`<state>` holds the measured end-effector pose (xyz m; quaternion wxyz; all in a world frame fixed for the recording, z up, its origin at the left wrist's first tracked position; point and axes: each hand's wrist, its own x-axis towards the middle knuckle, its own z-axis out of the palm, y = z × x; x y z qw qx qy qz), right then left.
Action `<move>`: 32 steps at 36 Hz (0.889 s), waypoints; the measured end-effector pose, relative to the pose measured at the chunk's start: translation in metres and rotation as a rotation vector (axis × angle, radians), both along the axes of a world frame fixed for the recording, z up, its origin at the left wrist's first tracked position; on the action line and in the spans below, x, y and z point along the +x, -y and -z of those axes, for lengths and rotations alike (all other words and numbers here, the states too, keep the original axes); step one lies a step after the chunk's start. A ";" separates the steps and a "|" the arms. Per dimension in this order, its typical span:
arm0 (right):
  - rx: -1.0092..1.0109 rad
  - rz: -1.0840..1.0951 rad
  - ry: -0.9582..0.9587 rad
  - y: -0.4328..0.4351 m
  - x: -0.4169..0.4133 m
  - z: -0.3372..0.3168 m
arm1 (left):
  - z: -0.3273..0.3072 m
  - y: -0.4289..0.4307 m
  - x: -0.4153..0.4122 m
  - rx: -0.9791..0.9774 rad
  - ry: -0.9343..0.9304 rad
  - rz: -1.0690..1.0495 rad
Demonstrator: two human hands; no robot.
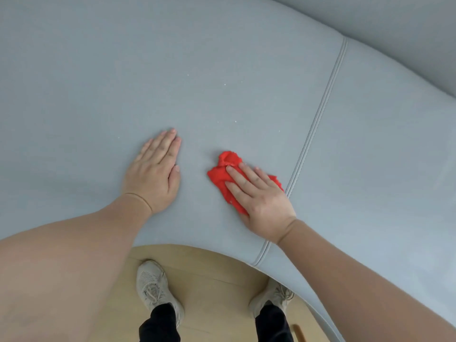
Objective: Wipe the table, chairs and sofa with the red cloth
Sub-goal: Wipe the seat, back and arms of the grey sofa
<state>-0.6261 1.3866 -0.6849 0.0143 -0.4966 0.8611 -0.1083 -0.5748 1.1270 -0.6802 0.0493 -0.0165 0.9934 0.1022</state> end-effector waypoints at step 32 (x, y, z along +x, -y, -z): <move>-0.093 0.258 -0.104 0.001 -0.229 0.008 | 0.008 0.012 -0.069 0.039 -0.031 -0.079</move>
